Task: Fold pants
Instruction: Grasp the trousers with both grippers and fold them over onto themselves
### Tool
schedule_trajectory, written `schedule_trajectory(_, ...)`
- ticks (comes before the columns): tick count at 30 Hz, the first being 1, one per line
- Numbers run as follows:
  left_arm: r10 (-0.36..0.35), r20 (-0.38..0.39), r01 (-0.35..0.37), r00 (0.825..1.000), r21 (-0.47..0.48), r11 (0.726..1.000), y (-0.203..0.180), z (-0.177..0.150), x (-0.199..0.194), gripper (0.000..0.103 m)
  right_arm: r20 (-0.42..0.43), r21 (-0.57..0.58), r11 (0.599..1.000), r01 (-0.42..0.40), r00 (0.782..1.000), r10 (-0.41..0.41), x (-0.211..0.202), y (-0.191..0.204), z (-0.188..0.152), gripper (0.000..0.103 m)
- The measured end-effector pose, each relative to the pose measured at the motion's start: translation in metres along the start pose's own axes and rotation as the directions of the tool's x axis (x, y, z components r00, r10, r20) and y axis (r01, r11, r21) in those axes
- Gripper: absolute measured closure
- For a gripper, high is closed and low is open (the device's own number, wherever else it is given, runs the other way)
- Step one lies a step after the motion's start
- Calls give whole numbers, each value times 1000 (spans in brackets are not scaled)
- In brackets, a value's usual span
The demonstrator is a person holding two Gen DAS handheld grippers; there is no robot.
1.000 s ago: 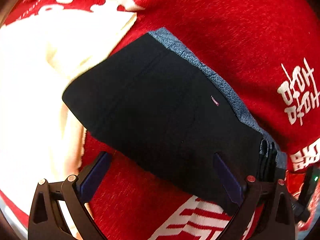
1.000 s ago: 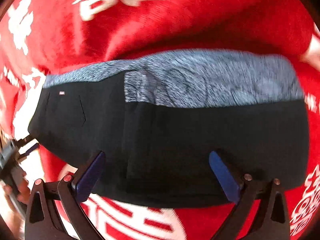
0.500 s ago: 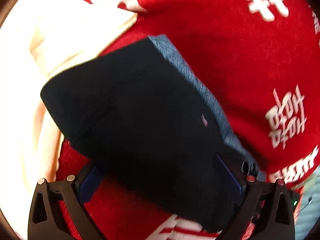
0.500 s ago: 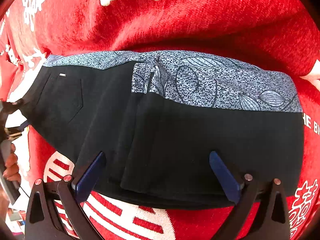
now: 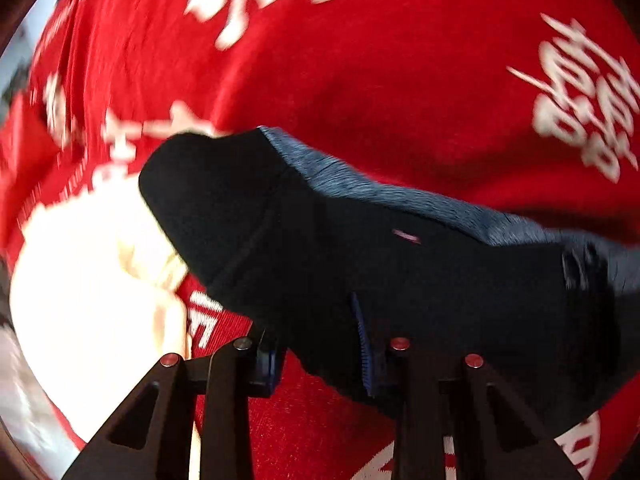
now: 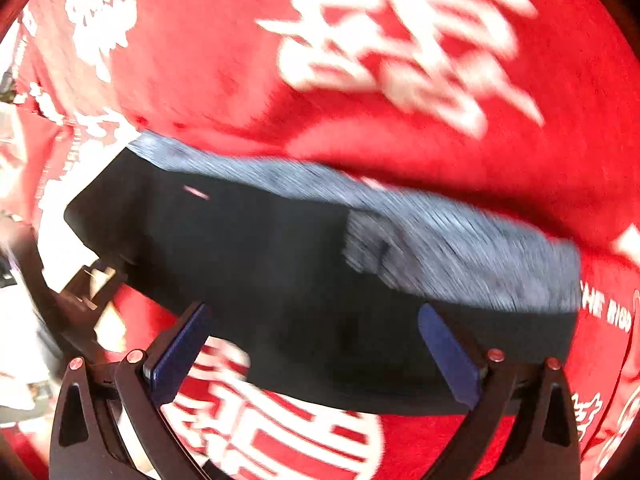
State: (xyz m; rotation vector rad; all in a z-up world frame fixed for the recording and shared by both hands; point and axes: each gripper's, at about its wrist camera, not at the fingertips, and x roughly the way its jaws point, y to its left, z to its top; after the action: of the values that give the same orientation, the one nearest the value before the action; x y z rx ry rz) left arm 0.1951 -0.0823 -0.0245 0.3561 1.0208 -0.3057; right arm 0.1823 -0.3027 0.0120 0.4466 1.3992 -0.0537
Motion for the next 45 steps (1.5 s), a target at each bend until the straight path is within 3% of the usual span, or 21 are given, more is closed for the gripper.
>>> schedule_trajectory(2,33,27,-35,999,79,996,-13,-3,-5,72,-28,-40,998,-45,999,44,-5,29,26,0)
schedule_trajectory(6,46,40,-51,998,129,990,-31,-3,-4,72,-133,-159,977,-144,983,124,4,98,65,0)
schedule_trajectory(11,54,50,-61,997,150,987,-35,-21,-4,72,-248,-267,945,-189,961,122,32,168,90,0)
schedule_trajectory(15,53,66,-63,996,158,985,-33,-28,-1,72,-371,-310,925,-218,924,93,69,205,92,0)
schedule_trajectory(21,48,81,-61,996,157,986,-32,-31,-3,72,-460,-383,917,-115,884,-81,128,237,89,3)
schedule_trajectory(22,47,81,-59,996,157,986,-32,-33,-4,72,-468,-387,916,-110,879,-92,133,237,88,29)
schedule_trajectory(23,43,75,-54,996,156,986,-32,-33,-2,72,-491,-371,922,-115,867,-89,140,234,86,85)
schedule_trajectory(28,1,97,-17,995,163,986,-26,-31,-11,72,-418,-394,903,-171,909,-10,112,219,75,86)
schedule_trajectory(33,-63,154,28,986,218,975,-40,-31,-45,71,-331,-360,893,-270,932,148,59,187,58,86)
schedule_trajectory(39,-194,184,139,964,274,952,-65,-22,-93,71,-169,-285,880,-380,924,344,-12,123,20,86)
schedule_trajectory(45,-299,176,210,938,398,893,-120,-22,-140,71,16,-185,877,-443,891,453,-76,34,-31,85)
